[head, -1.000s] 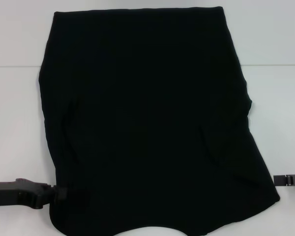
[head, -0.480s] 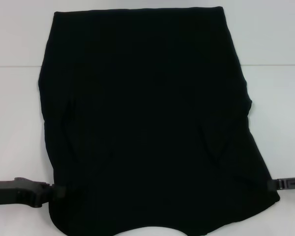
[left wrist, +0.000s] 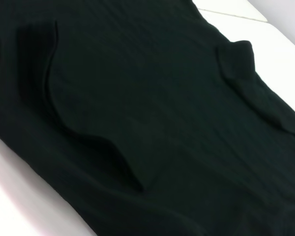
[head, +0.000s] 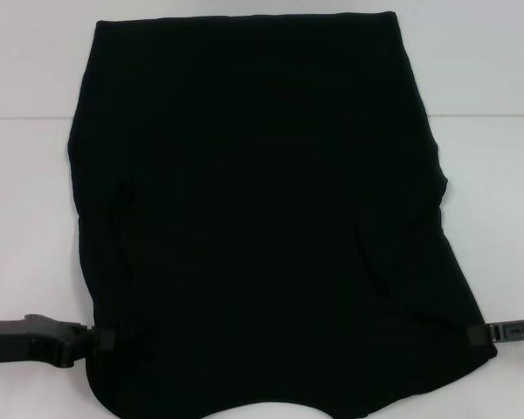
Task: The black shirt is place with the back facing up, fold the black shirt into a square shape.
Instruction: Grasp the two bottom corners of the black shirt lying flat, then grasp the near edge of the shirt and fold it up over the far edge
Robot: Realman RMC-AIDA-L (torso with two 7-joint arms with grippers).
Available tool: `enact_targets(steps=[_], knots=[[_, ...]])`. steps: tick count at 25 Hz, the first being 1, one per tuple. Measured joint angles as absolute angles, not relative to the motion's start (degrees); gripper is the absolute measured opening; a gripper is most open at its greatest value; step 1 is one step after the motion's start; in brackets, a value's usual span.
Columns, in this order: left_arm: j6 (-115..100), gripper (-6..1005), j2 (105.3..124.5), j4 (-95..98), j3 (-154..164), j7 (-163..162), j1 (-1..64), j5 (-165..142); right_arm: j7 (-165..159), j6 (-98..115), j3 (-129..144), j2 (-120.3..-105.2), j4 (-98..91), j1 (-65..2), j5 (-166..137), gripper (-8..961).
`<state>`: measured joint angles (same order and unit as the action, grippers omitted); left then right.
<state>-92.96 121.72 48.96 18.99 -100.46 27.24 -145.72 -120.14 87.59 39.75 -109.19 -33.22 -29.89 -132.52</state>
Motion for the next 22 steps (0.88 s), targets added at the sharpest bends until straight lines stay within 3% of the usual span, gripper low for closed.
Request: enact_targets(steps=[22], knots=[[-91.82, 64, 121.46, 49.13, 18.98, -100.32, 27.24, -145.85, -120.48, 89.54, 39.5, -111.04, -33.22, -32.06, -134.38, 920]])
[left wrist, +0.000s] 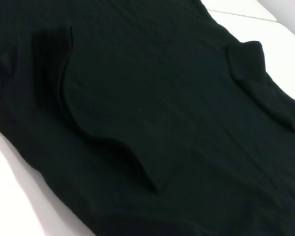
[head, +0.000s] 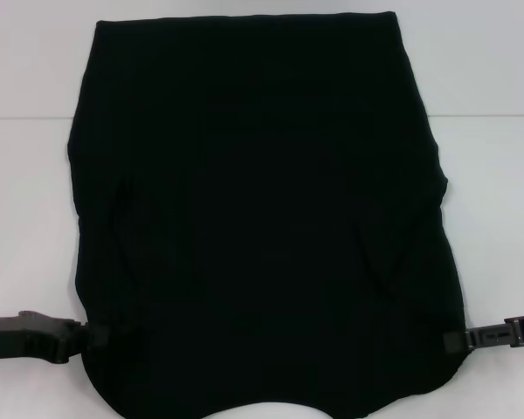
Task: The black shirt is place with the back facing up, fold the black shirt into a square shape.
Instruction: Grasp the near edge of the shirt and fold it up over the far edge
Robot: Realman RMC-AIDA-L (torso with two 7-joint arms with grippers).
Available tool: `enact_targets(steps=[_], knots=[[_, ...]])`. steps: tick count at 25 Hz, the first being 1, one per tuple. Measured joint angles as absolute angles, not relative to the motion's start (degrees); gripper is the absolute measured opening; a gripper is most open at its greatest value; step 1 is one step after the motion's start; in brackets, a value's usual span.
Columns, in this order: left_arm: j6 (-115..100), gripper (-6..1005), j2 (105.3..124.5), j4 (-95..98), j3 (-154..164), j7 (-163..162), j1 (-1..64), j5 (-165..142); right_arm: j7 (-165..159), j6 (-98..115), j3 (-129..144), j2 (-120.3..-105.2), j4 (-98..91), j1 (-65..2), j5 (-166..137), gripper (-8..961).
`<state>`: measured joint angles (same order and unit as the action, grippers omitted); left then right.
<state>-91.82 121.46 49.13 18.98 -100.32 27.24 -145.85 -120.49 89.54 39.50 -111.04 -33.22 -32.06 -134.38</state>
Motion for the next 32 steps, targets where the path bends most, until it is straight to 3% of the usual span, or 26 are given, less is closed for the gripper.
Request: enact_targets(steps=[7, 18, 32], knots=[[-91.57, 64, 121.37, 49.12, 18.98, -100.23, 27.3, -145.88, -122.22, 88.76, 39.89, -111.1, -33.27, -32.43, -134.57, 788], [-90.96, 65, 121.33, 48.96, 18.66, -99.68, 27.53, -145.81, -125.25, 86.02, 40.43, -112.01, -33.29, -34.69, -139.03, 344], [-92.49, 65, 121.11, 49.05, 18.47, -103.23, 28.22, -145.48, -122.24, 88.78, 36.49, -111.6, -33.58, -33.26, -138.43, 70]])
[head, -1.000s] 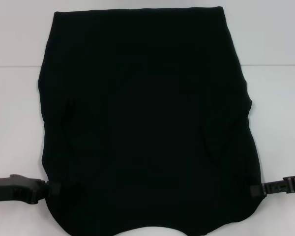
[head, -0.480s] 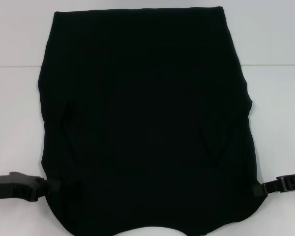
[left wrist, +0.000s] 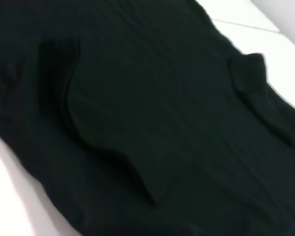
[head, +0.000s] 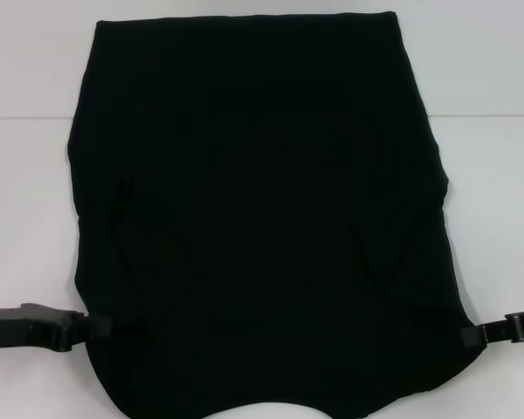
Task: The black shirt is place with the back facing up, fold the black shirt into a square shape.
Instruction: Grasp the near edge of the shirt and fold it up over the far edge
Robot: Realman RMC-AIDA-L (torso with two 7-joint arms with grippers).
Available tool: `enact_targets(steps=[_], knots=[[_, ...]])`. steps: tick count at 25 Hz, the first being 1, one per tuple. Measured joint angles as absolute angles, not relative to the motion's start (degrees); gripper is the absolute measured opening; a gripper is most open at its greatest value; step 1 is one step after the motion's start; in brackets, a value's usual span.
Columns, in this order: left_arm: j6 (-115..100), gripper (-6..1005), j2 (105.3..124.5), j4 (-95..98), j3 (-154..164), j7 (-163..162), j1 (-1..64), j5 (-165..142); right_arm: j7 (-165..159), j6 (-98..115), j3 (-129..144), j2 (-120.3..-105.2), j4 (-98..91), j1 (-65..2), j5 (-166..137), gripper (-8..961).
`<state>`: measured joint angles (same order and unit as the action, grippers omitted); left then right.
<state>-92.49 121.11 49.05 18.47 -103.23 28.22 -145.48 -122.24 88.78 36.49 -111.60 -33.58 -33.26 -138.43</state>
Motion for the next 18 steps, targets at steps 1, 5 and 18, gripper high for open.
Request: enact_targets(steps=[1, 5, 18], knots=[[-93.29, 65, 121.07, 49.07, 18.34, -103.81, 28.25, -145.17, -121.77, 89.5, 35.78, -111.52, -33.73, -32.84, -138.37, 57], [-96.61, 66, 121.01, 48.89, 16.88, -104.49, 28.07, -143.84, -118.88, 92.19, 32.76, -111.15, -34.05, -30.94, -138.3, 46], [-106.62, 66, 120.68, 50.16, 11.63, -103.84, 23.13, -144.07, -108.15, 99.68, 28.47, -109.06, -34.14, -22.73, -138.45, 45]])
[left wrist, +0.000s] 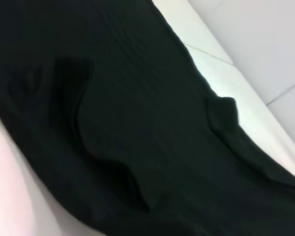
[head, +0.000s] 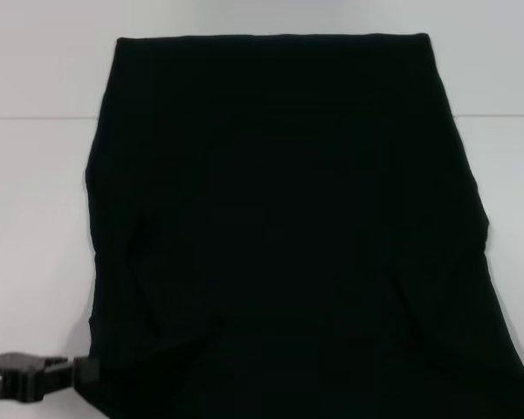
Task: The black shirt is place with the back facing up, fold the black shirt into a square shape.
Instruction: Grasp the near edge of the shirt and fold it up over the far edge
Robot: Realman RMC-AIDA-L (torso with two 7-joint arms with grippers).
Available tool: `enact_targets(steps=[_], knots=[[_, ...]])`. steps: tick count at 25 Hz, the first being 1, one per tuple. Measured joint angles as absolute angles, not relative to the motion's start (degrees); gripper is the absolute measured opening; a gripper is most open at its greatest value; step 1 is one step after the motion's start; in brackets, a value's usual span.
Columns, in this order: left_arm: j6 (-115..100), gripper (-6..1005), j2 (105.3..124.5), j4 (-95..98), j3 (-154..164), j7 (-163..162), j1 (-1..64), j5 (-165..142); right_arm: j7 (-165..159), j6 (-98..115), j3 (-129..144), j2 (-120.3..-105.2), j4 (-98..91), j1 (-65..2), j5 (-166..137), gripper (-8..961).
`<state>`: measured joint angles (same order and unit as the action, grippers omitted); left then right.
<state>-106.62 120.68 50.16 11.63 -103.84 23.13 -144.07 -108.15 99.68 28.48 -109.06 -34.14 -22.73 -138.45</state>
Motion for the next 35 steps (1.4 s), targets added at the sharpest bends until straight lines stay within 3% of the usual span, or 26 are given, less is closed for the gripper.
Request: enact_targets(steps=[11, 25, 32, 35], knots=[[-111.89, 67, 120.56, 50.67, 11.79, -102.76, 23.21, -145.01, -103.89, 102.67, 23.49, -108.24, -33.54, -17.84, -138.35, 46], [-87.3, 67, 113.2, 36.84, 14.26, -106.46, 44.5, -143.62, -109.69, 90.29, 18.63, -107.28, -33.58, -33.47, -137.95, 45], [-70.5, 67, 112.61, 32.69, 15.24, -107.2, 50.8, -143.58, -112.51, 75.35, 18.13, -107.62, -29.05, -40.87, -137.18, 46], [-64.12, 68, 112.44, 30.77, 15.31, -107.65, 52.23, -143.54, -112.46, 66.95, 18.42, -108.56, -26.88, -44.36, -136.38, 46]])
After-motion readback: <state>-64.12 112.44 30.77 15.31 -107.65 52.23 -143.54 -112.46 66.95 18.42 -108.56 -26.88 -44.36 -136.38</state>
